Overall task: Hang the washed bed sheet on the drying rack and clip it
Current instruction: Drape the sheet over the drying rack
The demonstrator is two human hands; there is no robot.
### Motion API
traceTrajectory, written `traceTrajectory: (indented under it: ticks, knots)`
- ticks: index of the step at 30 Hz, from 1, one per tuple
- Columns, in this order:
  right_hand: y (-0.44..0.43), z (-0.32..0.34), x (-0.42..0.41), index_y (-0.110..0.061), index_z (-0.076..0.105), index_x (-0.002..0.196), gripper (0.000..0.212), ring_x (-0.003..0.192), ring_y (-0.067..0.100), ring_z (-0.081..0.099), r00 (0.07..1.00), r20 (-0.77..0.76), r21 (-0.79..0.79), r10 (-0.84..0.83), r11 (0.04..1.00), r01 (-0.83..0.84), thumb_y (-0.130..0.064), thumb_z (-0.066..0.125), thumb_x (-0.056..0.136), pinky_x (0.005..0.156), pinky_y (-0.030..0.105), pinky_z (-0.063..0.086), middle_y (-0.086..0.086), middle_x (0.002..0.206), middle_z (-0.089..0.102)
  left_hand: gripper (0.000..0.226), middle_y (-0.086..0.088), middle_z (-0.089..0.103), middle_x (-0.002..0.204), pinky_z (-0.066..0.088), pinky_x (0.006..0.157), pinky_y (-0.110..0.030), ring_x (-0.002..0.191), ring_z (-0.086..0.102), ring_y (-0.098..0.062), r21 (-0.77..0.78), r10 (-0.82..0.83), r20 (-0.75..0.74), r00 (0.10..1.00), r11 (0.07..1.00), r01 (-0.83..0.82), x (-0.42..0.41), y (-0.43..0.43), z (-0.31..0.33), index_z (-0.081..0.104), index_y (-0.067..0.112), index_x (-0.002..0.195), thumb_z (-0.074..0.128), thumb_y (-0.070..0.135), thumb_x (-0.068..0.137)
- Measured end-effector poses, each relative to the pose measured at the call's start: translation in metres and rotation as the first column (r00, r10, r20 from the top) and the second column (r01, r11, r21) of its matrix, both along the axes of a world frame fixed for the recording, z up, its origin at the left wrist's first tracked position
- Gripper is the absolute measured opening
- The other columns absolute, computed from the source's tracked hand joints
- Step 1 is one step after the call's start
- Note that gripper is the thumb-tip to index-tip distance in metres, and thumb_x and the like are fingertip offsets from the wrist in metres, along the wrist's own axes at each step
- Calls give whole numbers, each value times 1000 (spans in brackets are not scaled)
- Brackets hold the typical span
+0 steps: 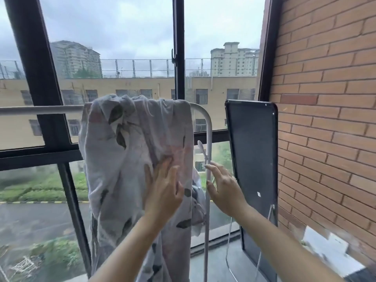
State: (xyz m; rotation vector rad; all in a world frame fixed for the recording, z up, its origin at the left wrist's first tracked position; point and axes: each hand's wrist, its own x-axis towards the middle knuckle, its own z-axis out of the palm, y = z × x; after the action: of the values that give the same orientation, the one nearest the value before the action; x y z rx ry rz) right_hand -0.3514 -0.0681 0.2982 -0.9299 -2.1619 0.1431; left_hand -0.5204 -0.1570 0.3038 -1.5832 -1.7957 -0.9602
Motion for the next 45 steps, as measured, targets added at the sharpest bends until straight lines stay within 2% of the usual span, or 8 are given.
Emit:
traceTrajectory:
  ticks: [5,7,10,12,26,31,37,45]
  knots:
    - [13,-56,50,-19,48,132,46,131,19,42,997,4,-119,-72,990,72,-18,50,86,102,41,41,1,143,44,36,-1,50,131,12,113,-30,125,43,-20,3,-164,87,983,986,165,48,20,-38,58,19,110,64,10,76]
    - [21,-73,78,-21,47,133,47,130,18,42,992,31,-162,-120,979,123,-19,48,86,103,40,39,0,143,43,35,-2,51,129,2,115,-39,126,43,-21,-37,-205,67,976,977,208,79,35,-53,58,20,108,61,12,74]
    - [32,-91,125,-20,45,134,45,130,17,40,981,93,-194,-170,963,185,-20,45,89,103,38,38,-1,144,40,33,-1,53,125,20,111,-57,122,48,-22,-93,-264,70,962,958,270,123,61,-72,57,21,105,60,13,73]
    - [41,-106,167,-20,44,134,44,129,18,40,968,135,-225,-211,945,237,-20,44,89,103,38,38,-1,144,40,34,-2,56,120,32,104,-59,116,51,-24,-117,-313,84,946,940,322,158,79,-85,59,20,101,66,10,70]
    - [54,-209,400,-25,40,134,38,127,20,40,791,455,-480,-410,635,605,-23,39,96,103,39,36,-4,143,38,19,4,61,110,33,100,-65,107,59,-19,-439,-519,102,849,742,506,358,142,-180,63,25,89,68,14,74]
    - [72,-195,388,-23,46,129,33,117,19,49,870,328,-499,-368,714,490,-24,39,96,95,37,43,-5,134,46,20,6,63,106,33,103,-61,104,59,-21,-391,-470,171,866,774,497,347,147,-178,63,23,89,67,10,75]
    - [93,-140,290,-19,54,88,10,77,12,51,981,-6,-426,-195,888,174,-18,46,94,64,23,41,-6,85,55,18,4,65,90,39,84,-31,86,59,-20,-165,-329,243,913,913,373,259,132,-141,63,17,93,50,21,80]
    - [76,-98,126,-15,59,85,8,73,17,53,980,-144,-351,137,919,-180,-16,53,90,68,34,44,0,81,57,25,3,65,89,47,80,-36,84,59,-17,-61,-41,258,965,996,59,118,58,-89,65,17,91,44,26,81]
